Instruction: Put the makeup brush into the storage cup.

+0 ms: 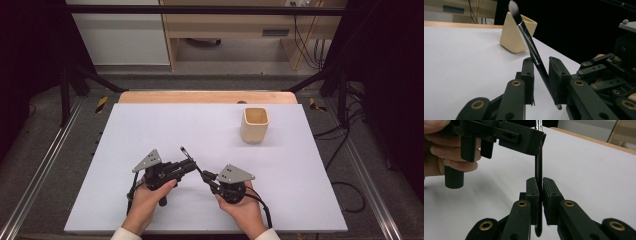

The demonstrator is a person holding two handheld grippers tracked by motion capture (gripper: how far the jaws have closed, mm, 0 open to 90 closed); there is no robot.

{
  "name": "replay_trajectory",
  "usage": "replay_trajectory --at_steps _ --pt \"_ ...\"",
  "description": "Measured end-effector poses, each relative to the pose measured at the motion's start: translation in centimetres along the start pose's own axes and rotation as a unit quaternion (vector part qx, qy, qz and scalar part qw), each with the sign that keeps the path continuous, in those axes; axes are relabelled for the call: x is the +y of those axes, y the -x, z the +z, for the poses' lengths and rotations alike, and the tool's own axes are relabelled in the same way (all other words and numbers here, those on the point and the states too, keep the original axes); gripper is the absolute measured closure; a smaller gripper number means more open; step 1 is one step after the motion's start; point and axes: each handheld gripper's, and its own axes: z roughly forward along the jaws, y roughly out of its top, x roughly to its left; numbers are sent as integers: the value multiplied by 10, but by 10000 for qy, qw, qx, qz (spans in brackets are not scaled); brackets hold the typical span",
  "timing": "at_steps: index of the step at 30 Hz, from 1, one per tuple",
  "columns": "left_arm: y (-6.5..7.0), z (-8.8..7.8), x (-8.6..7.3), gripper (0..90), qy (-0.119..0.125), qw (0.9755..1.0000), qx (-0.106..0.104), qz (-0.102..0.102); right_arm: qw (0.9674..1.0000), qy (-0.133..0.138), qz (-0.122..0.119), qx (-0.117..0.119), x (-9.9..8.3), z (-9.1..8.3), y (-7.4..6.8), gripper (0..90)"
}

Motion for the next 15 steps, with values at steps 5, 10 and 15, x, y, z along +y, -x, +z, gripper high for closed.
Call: replay_trajectory --at_steps 5,10,15 --pt "2 1 0 788 31 10000 -73 13 10000 -27 -18 -10 -1 1 0 840" --pt "5 3 0 817 28 9999 -148 -1 10000 -53 -25 -3 -2 3 0 840" --pt "8 4 2 838 -29 9997 -203 90 10000 -74 -28 4 -3 4 -1 840"
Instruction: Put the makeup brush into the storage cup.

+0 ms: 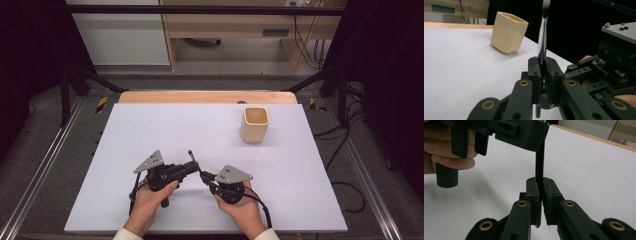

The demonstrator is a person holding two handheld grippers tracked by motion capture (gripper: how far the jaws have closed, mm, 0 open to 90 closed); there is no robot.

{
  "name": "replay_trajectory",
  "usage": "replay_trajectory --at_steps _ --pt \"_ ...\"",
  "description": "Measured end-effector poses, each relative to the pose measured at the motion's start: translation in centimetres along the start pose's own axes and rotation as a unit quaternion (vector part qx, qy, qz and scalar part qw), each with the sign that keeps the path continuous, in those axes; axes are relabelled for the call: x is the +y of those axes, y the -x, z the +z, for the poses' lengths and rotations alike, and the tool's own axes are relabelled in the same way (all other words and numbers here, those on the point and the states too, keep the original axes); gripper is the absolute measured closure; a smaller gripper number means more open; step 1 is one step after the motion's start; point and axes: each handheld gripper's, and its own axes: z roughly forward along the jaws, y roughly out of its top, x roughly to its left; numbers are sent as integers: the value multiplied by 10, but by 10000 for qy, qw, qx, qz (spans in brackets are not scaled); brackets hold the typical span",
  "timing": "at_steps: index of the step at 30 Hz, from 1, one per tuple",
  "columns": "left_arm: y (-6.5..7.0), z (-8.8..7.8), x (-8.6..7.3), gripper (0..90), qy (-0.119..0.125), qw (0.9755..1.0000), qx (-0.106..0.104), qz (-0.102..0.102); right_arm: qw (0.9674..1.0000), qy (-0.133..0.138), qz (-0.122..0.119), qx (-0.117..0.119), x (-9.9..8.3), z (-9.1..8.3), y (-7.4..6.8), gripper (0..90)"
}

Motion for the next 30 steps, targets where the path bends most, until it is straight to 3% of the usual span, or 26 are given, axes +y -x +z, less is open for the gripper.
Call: replay_trajectory --at_steps 5,10,17,26,30 --pt "2 0 1 840 -26 10000 21 85 10000 10 11 13 0 0 0 839" --pt "5 1 2 840 -115 9994 99 310 10000 -34 39 70 0 1 2 835" --pt "7 1 4 840 -144 9984 177 508 10000 -45 22 -21 3 -2 6 696" --pt "9 1 6 840 -261 9967 278 719 9985 -526 -172 7 8 0 8 523" --pt "11 3 7 840 -355 9951 318 871 9974 -662 -281 36 10 2 7 492"
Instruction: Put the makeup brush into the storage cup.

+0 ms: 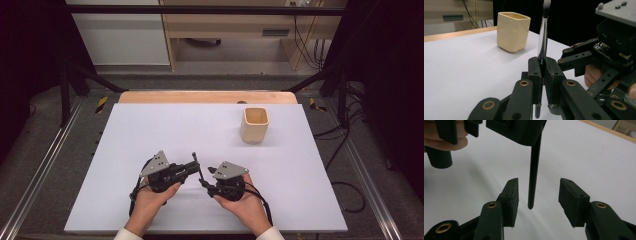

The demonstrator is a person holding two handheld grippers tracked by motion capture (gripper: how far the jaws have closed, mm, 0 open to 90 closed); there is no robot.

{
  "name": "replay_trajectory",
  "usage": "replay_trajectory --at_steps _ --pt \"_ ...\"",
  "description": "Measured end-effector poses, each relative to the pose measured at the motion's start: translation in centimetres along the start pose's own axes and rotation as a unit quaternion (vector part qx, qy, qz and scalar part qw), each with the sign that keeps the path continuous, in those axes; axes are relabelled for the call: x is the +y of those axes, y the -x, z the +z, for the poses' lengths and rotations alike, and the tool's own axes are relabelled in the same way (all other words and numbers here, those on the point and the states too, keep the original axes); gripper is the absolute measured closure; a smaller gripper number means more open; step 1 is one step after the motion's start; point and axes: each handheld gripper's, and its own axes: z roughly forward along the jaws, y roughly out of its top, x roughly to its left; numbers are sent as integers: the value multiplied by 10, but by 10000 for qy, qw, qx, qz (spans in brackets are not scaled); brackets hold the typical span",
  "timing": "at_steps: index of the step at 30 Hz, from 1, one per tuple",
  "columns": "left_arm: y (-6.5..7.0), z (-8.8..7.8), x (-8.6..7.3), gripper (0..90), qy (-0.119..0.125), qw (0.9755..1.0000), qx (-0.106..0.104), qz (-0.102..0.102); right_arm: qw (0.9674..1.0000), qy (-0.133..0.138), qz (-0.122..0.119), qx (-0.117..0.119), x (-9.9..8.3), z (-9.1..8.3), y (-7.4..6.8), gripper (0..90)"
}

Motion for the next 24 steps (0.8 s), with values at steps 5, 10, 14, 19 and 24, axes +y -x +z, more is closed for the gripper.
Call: replay_trajectory --at_steps 5,10,14,19,24 --pt "3 2 1 840 -62 9999 -22 81 9998 -157 10 74 4 1 1 459" --pt "6 4 1 840 -96 9999 -55 132 9998 -153 -76 93 6 1 2 571" --pt "8 6 1 840 -158 9997 -72 199 9998 -149 -96 129 8 1 1 659" --pt "9 7 1 840 -170 9996 -93 215 9996 -180 -151 174 7 3 1 724" --pt "9 6 1 840 -183 9995 -99 234 9995 -188 -133 231 7 6 0 760"
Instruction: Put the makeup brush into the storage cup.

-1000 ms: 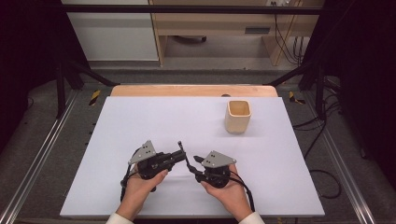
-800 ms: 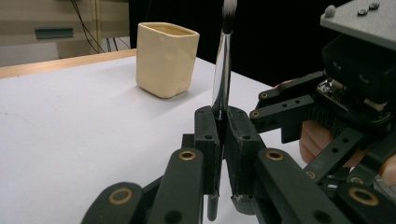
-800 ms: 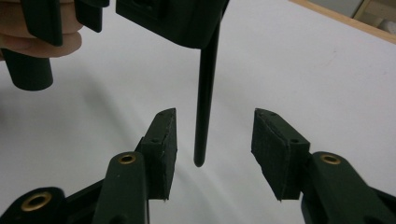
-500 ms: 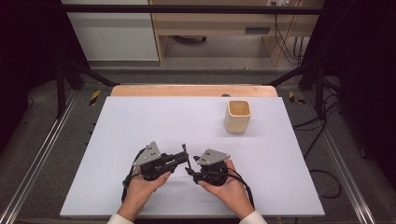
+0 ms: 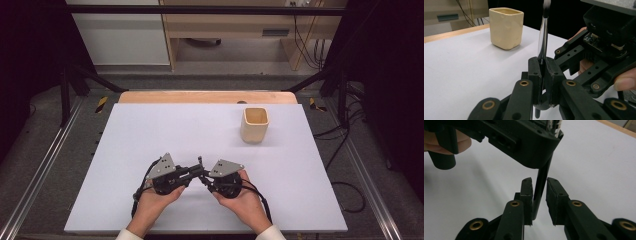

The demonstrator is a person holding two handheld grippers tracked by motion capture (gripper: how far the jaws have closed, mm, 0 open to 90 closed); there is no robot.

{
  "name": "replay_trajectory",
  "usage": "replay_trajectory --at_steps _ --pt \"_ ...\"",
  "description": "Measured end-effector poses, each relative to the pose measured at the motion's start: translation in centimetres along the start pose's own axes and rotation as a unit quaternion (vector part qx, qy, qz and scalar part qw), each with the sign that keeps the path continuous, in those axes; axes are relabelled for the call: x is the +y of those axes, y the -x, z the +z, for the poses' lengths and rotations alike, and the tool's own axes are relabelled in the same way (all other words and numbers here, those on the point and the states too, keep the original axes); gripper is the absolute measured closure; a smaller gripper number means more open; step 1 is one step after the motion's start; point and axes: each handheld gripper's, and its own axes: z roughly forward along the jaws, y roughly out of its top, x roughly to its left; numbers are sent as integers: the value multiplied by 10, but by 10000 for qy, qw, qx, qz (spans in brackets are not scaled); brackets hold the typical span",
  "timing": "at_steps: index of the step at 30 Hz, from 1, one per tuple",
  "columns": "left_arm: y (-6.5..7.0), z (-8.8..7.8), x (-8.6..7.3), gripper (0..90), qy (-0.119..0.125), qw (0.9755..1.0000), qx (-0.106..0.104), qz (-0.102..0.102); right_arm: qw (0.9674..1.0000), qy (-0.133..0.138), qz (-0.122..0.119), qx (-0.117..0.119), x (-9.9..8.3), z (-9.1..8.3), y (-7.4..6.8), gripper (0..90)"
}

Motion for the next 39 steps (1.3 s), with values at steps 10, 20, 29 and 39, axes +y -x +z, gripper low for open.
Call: replay_trajectory --at_steps 10,20,29,39 --pt "1 1 -1 840 -26 10000 -16 25 10000 3 4 9 0 1 1 802" --pt "1 1 -1 840 -38 10000 -26 54 10000 18 34 53 0 2 1 821" --pt "2 3 -1 840 -65 9999 -23 89 10000 34 77 43 0 3 2 824" --pt "-1 0 0 715 139 9999 53 -6 9996 161 208 -54 -1 -1 8 835"
